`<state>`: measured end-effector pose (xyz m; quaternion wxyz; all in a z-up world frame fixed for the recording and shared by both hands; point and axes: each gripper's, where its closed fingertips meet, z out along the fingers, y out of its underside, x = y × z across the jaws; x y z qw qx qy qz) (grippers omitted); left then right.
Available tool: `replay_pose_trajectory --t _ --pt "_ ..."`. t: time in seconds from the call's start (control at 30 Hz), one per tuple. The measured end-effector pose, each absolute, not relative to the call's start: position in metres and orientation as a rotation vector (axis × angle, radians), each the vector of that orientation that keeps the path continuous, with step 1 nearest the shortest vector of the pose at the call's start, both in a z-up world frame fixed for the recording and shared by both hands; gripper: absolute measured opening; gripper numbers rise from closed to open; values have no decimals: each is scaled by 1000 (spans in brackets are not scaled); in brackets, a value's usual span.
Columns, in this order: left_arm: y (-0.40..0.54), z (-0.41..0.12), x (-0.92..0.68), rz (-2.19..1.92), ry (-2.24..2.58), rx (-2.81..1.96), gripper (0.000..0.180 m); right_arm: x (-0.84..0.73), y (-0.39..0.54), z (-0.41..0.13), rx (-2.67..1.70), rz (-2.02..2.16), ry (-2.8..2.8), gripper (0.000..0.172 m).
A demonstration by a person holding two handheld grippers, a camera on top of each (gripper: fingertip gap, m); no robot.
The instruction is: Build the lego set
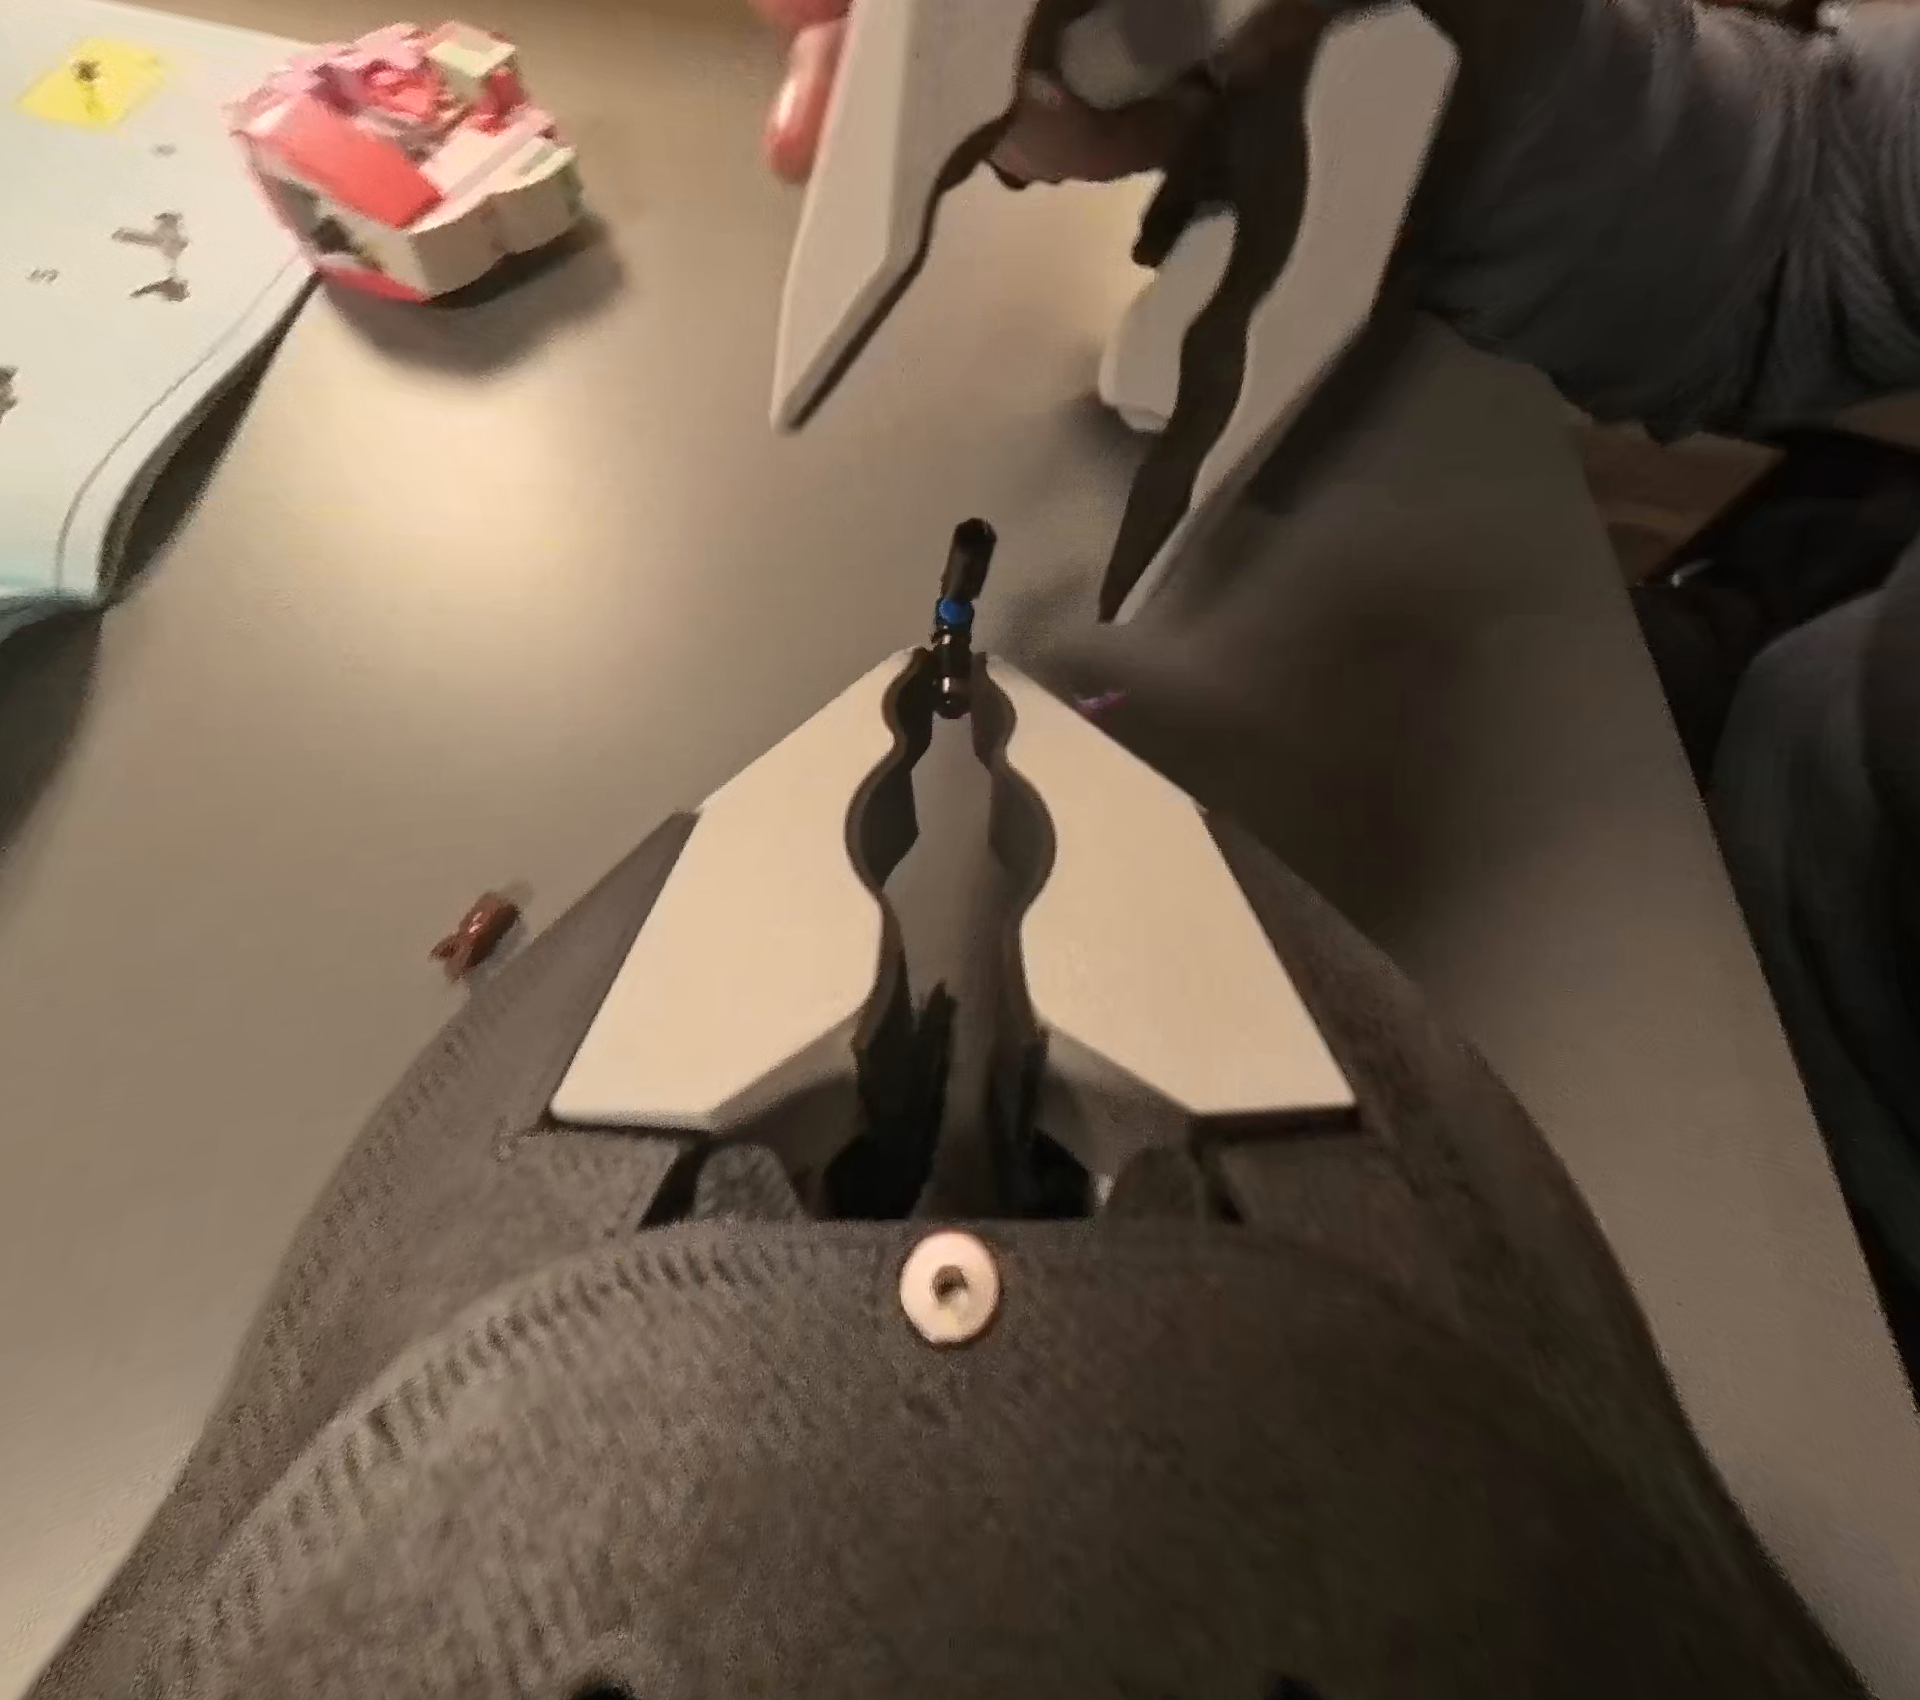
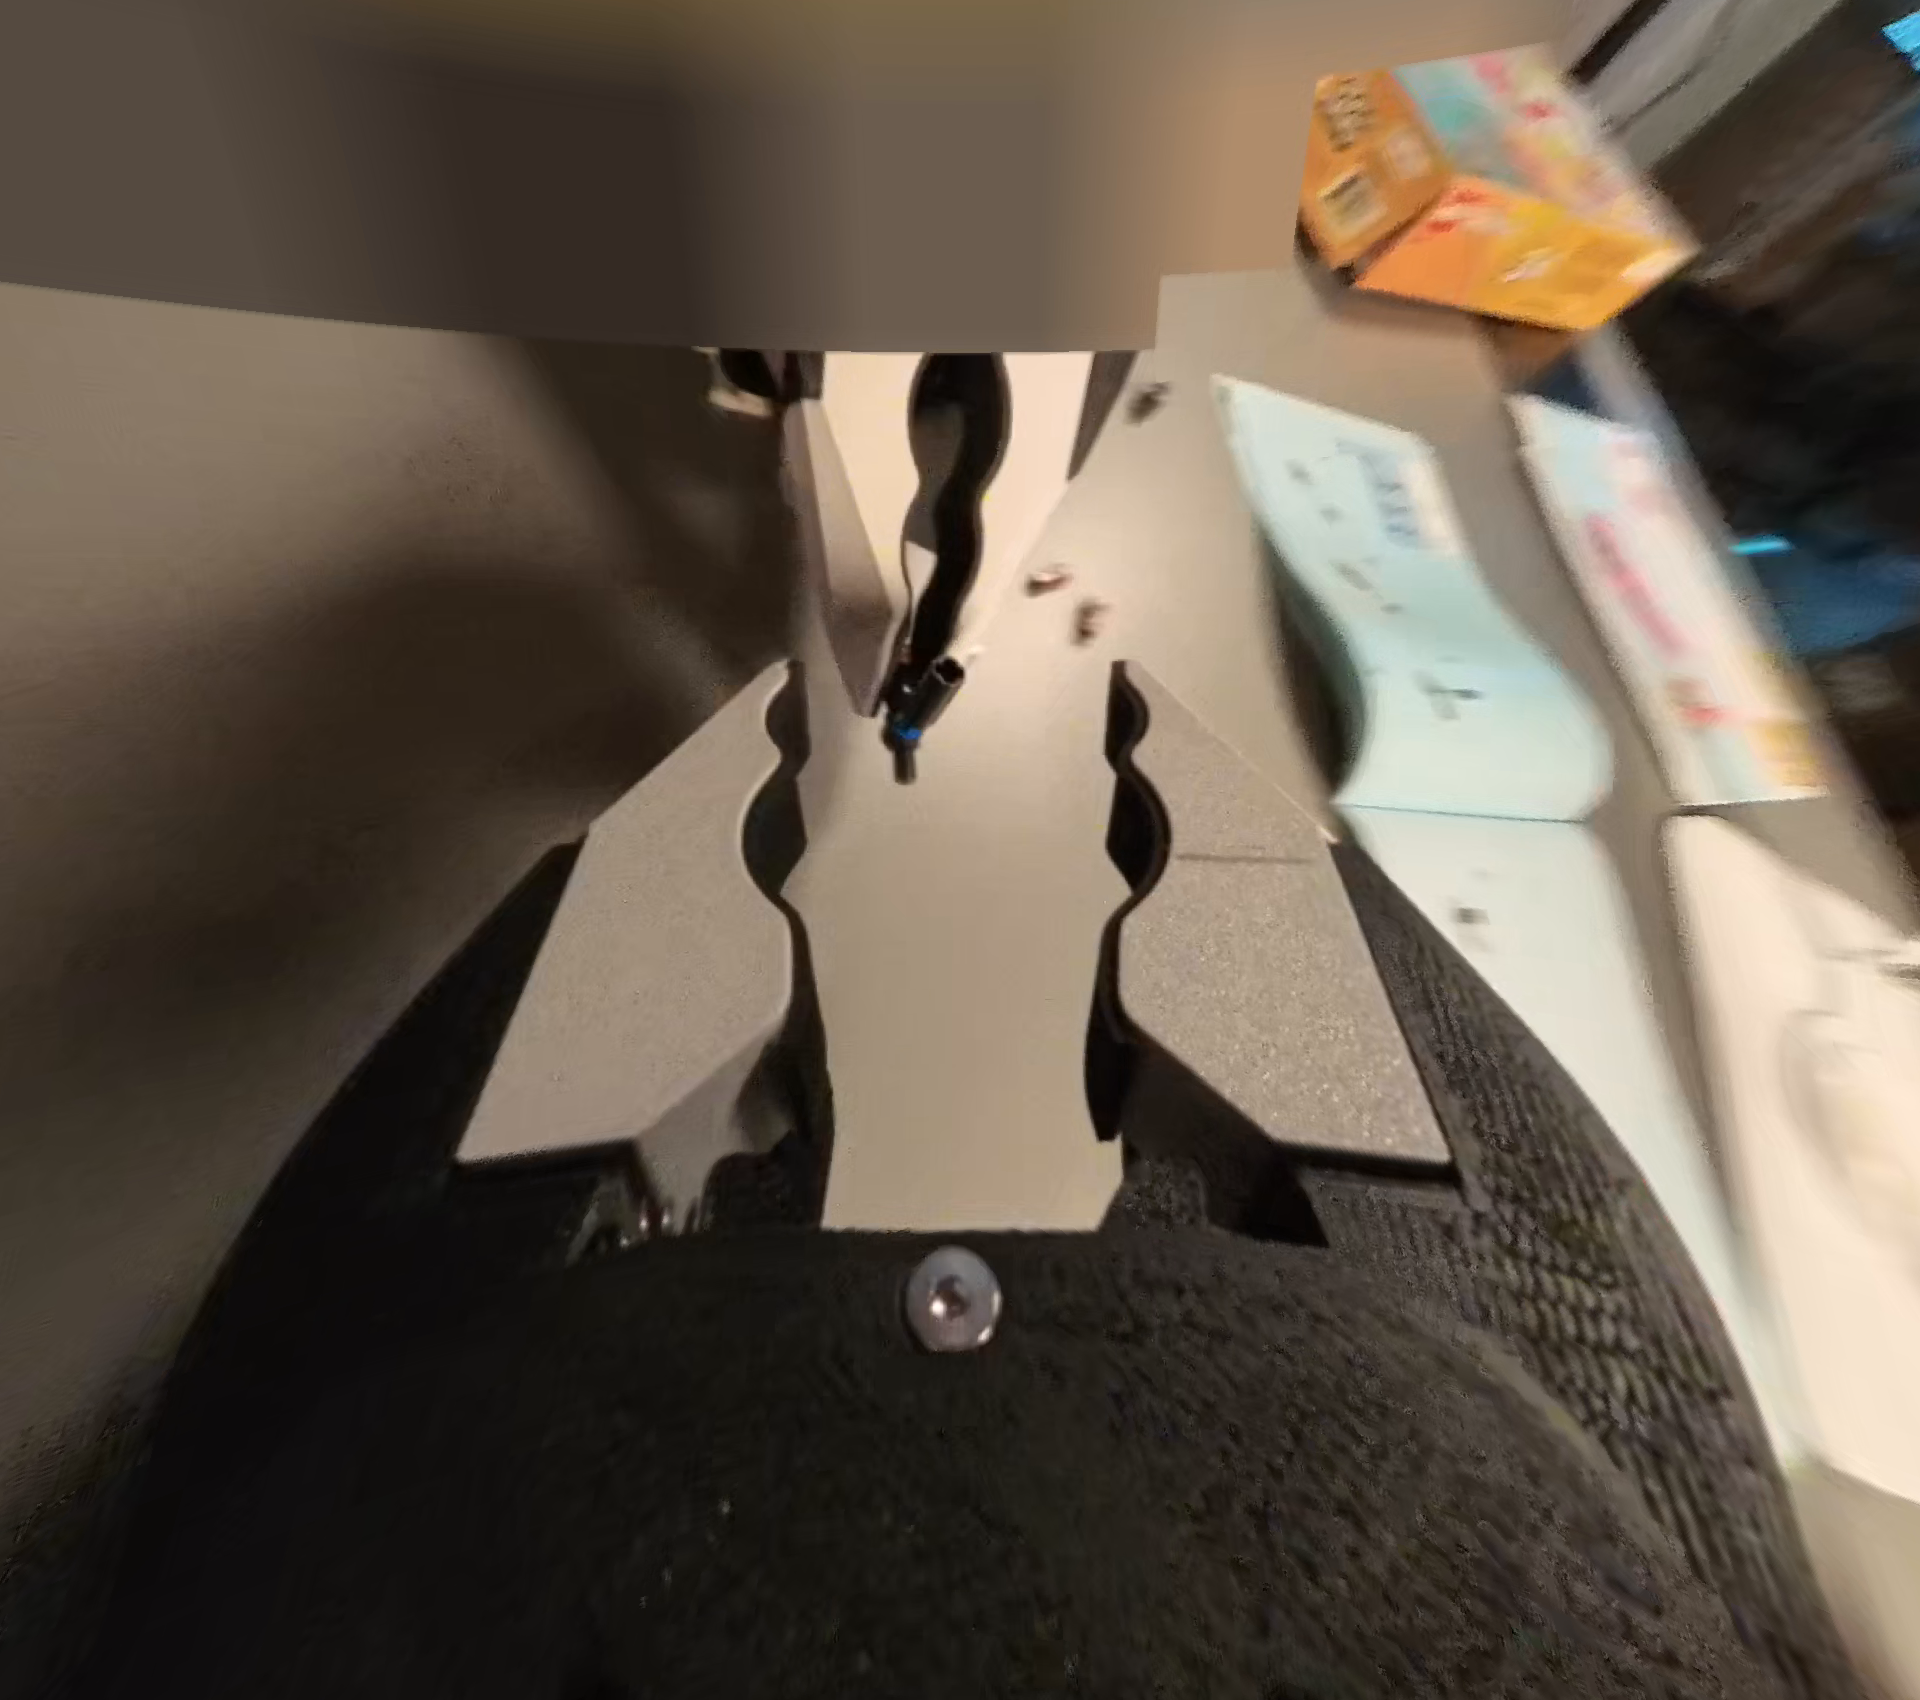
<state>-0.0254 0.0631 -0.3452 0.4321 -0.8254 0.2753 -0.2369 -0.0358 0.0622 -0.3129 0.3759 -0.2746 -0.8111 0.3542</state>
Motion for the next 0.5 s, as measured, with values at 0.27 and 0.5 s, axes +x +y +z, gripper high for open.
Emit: replay_pose_trajectory --t 0.27,0.5 --pt "71 -327 -42 -744 434 -2015 6 -62 72 -317 -266 193 -1920 66" --pt "70 -324 -40 -805 411 -2000 6 -69 70 -318 -138 27 -1858 56"
